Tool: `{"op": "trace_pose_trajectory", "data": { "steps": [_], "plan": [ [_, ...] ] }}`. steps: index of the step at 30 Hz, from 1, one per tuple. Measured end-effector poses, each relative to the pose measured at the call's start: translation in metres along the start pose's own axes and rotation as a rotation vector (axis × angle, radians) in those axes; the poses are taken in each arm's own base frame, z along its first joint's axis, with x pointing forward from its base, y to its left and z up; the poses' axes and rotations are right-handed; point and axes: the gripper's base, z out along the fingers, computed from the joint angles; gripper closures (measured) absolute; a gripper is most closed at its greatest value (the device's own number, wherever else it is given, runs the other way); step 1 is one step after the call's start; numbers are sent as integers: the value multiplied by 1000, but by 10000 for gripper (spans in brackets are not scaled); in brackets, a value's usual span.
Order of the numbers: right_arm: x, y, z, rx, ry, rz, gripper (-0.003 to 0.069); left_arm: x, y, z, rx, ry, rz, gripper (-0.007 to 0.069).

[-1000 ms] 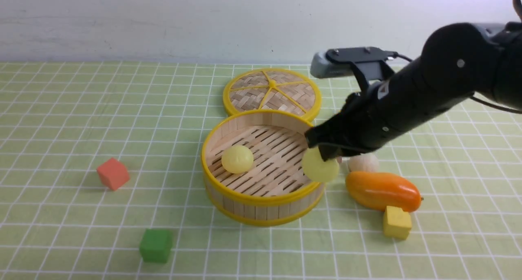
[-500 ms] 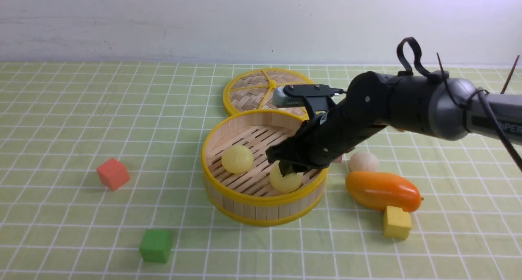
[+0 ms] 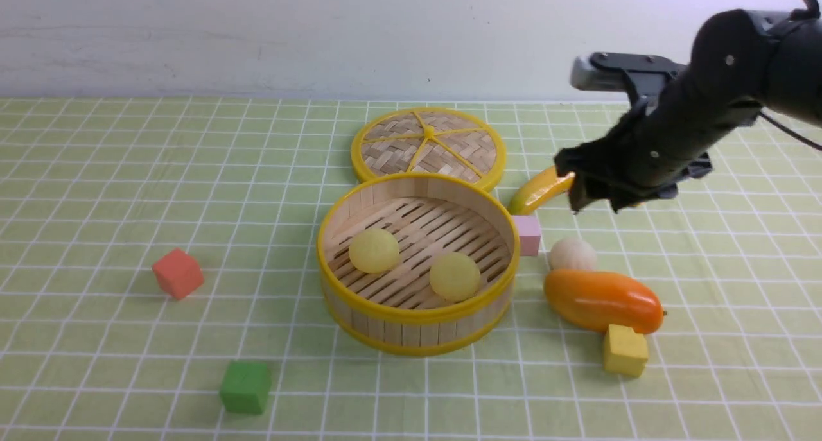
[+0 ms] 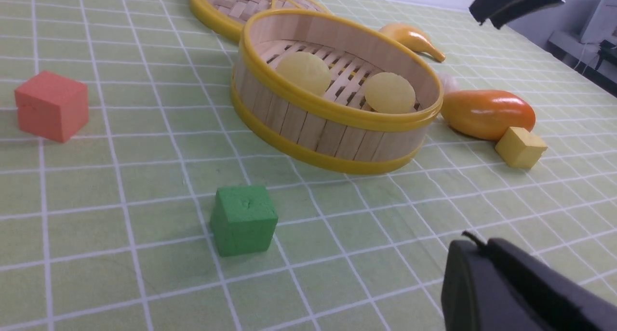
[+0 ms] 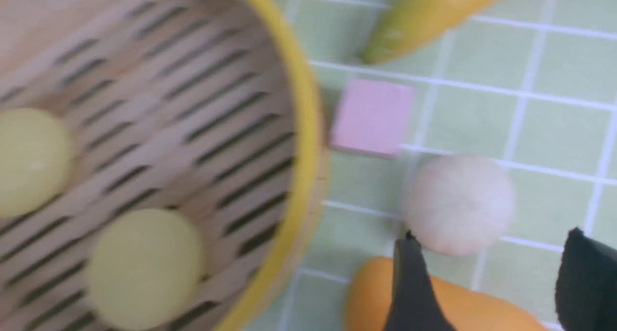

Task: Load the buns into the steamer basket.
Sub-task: Use the right arm to grab a steamed stuffed bun

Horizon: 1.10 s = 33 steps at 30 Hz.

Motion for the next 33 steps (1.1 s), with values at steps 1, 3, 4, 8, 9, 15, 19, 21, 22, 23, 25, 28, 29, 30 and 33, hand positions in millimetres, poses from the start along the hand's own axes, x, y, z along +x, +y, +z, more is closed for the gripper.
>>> {"op": "trace_pose_trajectory", "data": {
  "steps": [1, 3, 4, 8, 9, 15, 19, 21, 22, 23, 25, 28, 29, 30, 33],
  "plan": [
    [0, -10, 10, 11, 17, 22, 295, 0, 0, 0, 0, 0, 0, 606],
    [3, -15, 30, 3, 39, 37, 319, 0, 0, 0, 0, 1, 0, 603],
    [2, -15, 30, 1, 37, 39, 319, 0, 0, 0, 0, 1, 0, 603],
    [3, -16, 53, -19, 21, 40, 329, 0, 0, 0, 0, 3, 0, 598],
    [2, -17, 58, -18, 5, 43, 330, 0, 0, 0, 0, 3, 0, 596],
    [5, -21, 75, -11, 3, 38, 332, 0, 0, 0, 0, 3, 0, 596],
    [6, -22, 82, -7, 5, 28, 366, 0, 0, 0, 0, 3, 0, 596],
    [6, -22, 82, -7, 5, 27, 409, 0, 0, 0, 0, 3, 0, 596],
    [6, -22, 82, -7, 5, 27, 415, 0, 0, 0, 0, 3, 0, 596],
    [6, -22, 82, -8, 6, 25, 469, 0, 0, 0, 0, 4, 0, 594],
    [7, -22, 81, -3, 15, 17, 557, 0, 0, 0, 0, 4, 0, 589],
    [6, -21, 72, -1, 21, 1, 645, 0, 0, 0, 0, 4, 0, 587],
    [5, -20, 67, -3, 17, -2, 651, 0, 0, 0, 0, 4, 0, 586],
    [3, -18, 60, -5, 8, -9, 652, 0, 0, 0, 0, 4, 0, 585],
    [-3, -9, 37, -19, -41, -27, 652, 0, 0, 0, 0, 4, 0, 585]
  ]
}}
